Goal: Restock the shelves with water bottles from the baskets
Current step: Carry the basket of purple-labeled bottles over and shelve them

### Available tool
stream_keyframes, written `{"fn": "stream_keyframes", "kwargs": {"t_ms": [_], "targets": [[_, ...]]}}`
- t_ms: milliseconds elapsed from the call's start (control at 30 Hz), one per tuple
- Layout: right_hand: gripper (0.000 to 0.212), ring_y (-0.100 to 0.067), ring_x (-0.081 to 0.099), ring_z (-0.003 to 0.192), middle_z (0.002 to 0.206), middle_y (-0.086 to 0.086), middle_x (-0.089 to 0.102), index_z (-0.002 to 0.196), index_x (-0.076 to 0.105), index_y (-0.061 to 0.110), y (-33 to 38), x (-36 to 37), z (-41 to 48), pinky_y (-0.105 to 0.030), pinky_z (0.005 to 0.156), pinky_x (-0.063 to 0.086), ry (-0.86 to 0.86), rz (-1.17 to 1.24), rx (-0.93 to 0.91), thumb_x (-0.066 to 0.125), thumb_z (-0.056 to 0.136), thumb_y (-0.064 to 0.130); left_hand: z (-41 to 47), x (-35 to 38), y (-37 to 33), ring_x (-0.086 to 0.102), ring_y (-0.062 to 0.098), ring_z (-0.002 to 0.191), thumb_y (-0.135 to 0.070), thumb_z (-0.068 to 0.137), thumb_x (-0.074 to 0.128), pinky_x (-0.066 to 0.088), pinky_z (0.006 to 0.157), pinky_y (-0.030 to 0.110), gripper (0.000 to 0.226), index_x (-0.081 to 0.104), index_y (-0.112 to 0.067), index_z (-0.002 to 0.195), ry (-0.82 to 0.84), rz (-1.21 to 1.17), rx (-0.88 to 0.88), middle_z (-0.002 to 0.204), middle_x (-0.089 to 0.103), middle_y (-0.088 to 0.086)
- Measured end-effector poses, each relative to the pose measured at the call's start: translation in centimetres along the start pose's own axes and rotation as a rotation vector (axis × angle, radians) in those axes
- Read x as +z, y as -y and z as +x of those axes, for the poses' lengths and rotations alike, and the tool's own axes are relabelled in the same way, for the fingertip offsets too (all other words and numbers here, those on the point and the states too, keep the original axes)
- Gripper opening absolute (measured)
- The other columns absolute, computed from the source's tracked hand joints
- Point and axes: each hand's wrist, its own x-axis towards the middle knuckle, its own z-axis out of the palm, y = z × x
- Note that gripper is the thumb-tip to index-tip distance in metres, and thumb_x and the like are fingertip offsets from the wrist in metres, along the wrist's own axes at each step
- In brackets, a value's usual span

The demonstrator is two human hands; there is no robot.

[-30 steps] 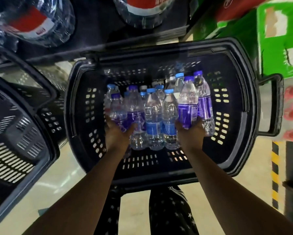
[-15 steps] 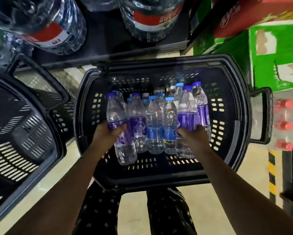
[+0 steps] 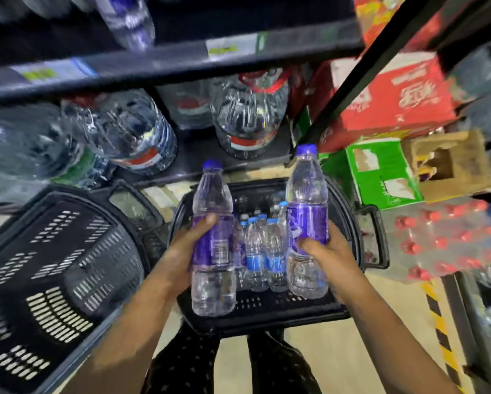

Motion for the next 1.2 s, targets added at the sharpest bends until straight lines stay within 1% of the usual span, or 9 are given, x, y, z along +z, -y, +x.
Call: {"fn": "stream_keyframes", "kwargs": {"t_ms": [133,300,467,667,733,833,967,1100,1200], "targets": [[0.034,0.002,0.063,0.068,0.076,0.012,0.07,0.093,0.063,0.024,4.1,0.0,-2.4,-0.01,0.064,0.048,0.044,0.051,-0.068,0.061,0.06,0.016,-3.8,2.3,-3.3,0.068,0.019,0.053,-0.034,0.093,0.047,0.056,0.049,0.027,0.047,0.077,-0.014,0.063,0.033,-0.028,0.013,0.066,0.071,0.009],[0.046,-0.012,0.068,0.071,0.082,0.002,0.073,0.095,0.07,0.021,6.3,-0.5,-3.9,-0.026,0.065,0.052,0.116,0.233,-0.02,0.071,0.049,0.022,-6.0,2.8,-5.3,0.072,0.026,0.081,-0.053,0.072,0.071,0.054,0.074,0.034,0.048,0.077,-0.012,0.096,0.049,0.038,0.015,0.101,0.073,0.015],[0.093,-0.025,0.069,0.077,0.094,-0.014,0.072,0.11,0.066,0.009,8.1,0.0,-3.7,-0.036,0.066,0.057,0.165,0.298,-0.008,0.092,0.025,0.039,-6.3,3.4,-7.2,0.07,0.021,0.057,-0.037,0.068,0.07,0.055,0.05,0.025,0.028,0.077,-0.01,0.071,0.061,-0.009,0.013,0.073,0.073,0.013],[0.068,-0.02,0.071,0.07,0.082,-0.008,0.074,0.081,0.078,0.023,12.8,1.6,-2.6,-0.032,0.061,0.058,0.271,0.269,-0.111,0.093,0.021,0.05,-4.6,4.1,-10.8,0.07,0.014,0.054,-0.019,0.084,0.067,0.051,0.044,0.019,0.017,0.063,-0.003,0.089,-0.005,-0.001,0.126,0.062,0.071,0.009],[0.072,-0.021,0.07,0.069,0.083,-0.01,0.073,0.085,0.077,0.02,14.4,1.9,-1.2,-0.036,0.064,0.058,0.283,0.272,-0.11,0.092,0.022,0.051,-5.3,4.9,-12.4,0.074,0.026,0.076,-0.035,0.058,0.085,0.058,0.056,0.031,0.065,0.064,-0.005,0.11,0.12,0.03,0.143,0.09,0.074,0.018],[0.073,-0.021,0.067,0.067,0.084,-0.008,0.071,0.094,0.07,0.015,17.3,2.4,0.6,-0.034,0.064,0.056,0.231,0.23,-0.088,0.089,0.031,0.045,-4.6,6.1,-15.5,0.072,0.032,0.09,-0.044,0.044,0.09,0.06,0.069,0.039,0.081,0.067,-0.005,0.111,0.159,0.1,0.216,0.102,0.073,0.017],[0.044,-0.02,0.069,0.07,0.083,-0.006,0.073,0.098,0.068,0.012,21.2,2.7,2.7,-0.035,0.072,0.055,0.196,0.128,-0.199,0.078,0.063,0.036,-2.6,8.6,-19.7,0.071,0.025,0.07,-0.036,0.064,0.08,0.059,0.063,0.034,0.044,0.071,-0.008,0.097,0.146,0.119,0.299,0.086,0.074,0.012],[0.061,-0.019,0.071,0.078,0.09,-0.007,0.075,0.105,0.066,0.007,23.5,3.2,5.1,-0.031,0.073,0.057,0.195,0.107,-0.297,0.078,0.055,0.04,-0.3,10.7,-22.5,0.069,0.017,0.063,-0.028,0.067,0.072,0.057,0.059,0.029,0.028,0.072,-0.011,0.09,0.132,0.153,0.48,0.076,0.073,0.006],[0.041,-0.02,0.07,0.077,0.089,-0.01,0.073,0.101,0.066,0.004,24.5,3.3,7.2,-0.032,0.074,0.058,0.259,0.214,-0.315,0.078,0.064,0.018,1.5,11.4,-23.9,0.067,0.017,0.059,-0.019,0.073,0.073,0.059,0.059,0.031,0.028,0.071,-0.003,0.097,0.102,0.129,0.568,0.072,0.072,0.009]]}}
